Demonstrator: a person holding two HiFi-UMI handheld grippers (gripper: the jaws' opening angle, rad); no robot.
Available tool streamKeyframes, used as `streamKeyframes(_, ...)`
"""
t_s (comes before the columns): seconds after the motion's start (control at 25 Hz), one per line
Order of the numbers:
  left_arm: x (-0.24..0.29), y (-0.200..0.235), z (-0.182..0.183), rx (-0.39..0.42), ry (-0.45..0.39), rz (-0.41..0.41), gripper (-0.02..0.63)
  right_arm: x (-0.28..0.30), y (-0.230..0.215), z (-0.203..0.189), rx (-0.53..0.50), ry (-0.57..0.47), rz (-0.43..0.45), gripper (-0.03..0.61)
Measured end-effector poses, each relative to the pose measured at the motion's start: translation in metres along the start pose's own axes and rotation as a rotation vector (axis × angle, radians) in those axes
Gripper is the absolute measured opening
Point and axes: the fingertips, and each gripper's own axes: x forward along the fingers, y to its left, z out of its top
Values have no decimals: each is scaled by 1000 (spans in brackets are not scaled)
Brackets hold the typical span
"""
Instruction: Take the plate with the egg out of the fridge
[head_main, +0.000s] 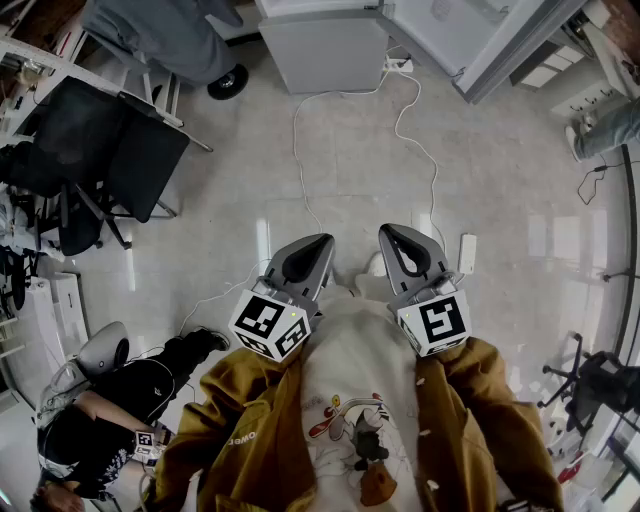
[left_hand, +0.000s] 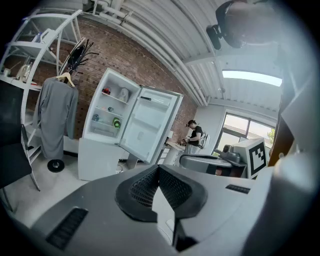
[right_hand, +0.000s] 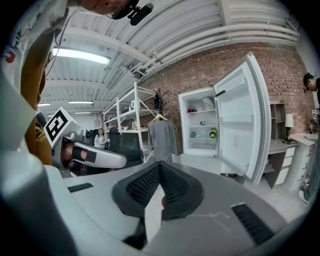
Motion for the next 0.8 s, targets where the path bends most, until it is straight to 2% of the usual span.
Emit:
streamKeyframes(0.52, -8, 0, 2, 5, -4, -13, 8, -6, 8, 3, 32, -6, -12, 6)
streamKeyframes(0.8, 0, -18, -1, 25, 20, -43, 8, -17, 1, 2, 52, -22, -30, 6)
